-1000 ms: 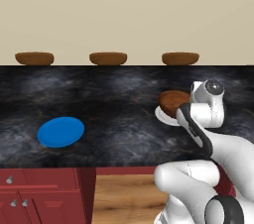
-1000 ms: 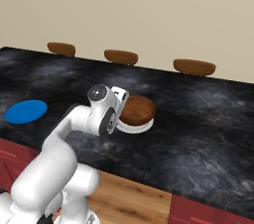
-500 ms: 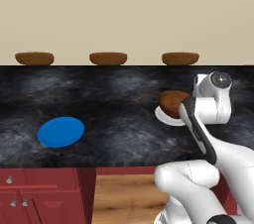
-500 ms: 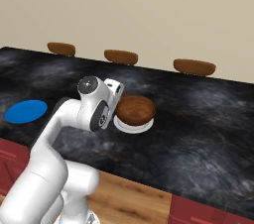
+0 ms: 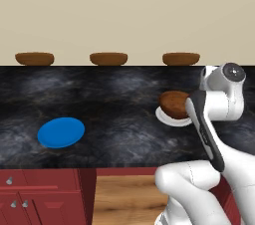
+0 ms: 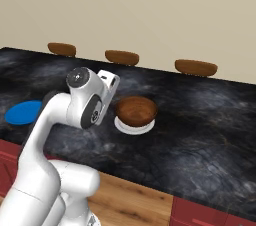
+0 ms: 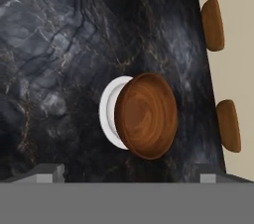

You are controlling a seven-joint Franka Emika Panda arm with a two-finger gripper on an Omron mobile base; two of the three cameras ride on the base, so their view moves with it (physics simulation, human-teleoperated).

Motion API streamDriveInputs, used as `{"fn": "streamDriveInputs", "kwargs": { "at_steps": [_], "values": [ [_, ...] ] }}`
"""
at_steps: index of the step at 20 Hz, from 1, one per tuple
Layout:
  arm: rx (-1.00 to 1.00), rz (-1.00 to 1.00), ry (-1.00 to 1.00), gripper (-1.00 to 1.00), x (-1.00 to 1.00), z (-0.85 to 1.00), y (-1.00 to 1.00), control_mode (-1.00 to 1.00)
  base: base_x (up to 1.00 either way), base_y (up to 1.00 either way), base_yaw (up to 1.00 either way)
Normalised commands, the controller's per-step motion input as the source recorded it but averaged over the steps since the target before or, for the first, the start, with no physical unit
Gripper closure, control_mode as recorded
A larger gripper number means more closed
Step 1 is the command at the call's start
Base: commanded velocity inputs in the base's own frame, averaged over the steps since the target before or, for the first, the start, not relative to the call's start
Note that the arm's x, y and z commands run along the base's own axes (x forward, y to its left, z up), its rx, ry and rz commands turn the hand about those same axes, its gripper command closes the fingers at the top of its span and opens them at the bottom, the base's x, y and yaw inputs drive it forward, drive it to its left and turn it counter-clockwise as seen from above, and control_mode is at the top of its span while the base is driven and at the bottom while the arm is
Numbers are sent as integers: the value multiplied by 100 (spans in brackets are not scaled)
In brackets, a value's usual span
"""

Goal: Move the bowls from the cabinet to the plates on the dining table.

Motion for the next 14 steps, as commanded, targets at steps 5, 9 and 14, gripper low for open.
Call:
{"fn": "streamDriveInputs", "kwargs": {
  "at_steps": [5,9,14],
  "values": [
    [4,0,-2,-100,-33,53,9,-100,0,0,0],
    [4,-1,-2,-100,-30,48,14,-100,0,0,0],
    [4,-2,-2,-100,-30,49,17,-100,0,0,0]
  ]
}}
